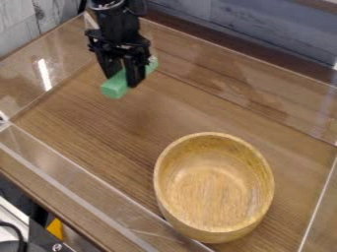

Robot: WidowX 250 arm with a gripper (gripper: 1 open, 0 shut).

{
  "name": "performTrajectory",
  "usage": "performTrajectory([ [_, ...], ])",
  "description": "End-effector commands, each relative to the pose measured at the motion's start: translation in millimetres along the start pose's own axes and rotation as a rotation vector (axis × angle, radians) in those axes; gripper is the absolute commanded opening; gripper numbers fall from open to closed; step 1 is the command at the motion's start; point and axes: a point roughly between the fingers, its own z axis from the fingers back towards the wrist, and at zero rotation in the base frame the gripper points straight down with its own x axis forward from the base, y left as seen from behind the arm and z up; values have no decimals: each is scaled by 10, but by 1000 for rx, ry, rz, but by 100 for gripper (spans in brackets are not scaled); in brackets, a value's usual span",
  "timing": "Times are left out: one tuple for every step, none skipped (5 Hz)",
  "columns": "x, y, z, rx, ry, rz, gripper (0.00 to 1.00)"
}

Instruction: Put the green block in the brown bowl

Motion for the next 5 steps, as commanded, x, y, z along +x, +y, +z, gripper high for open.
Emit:
performTrajectory([
  [-134,-396,165,-1,-21,-37,0],
  [-301,-867,160,-17,0,-90,0],
  [-426,-1358,0,-29,23,-156,0],
  [-528,-1846,-184,-26,35,-194,0],
  [-677,-1920,-297,-19,45,-257,0],
])
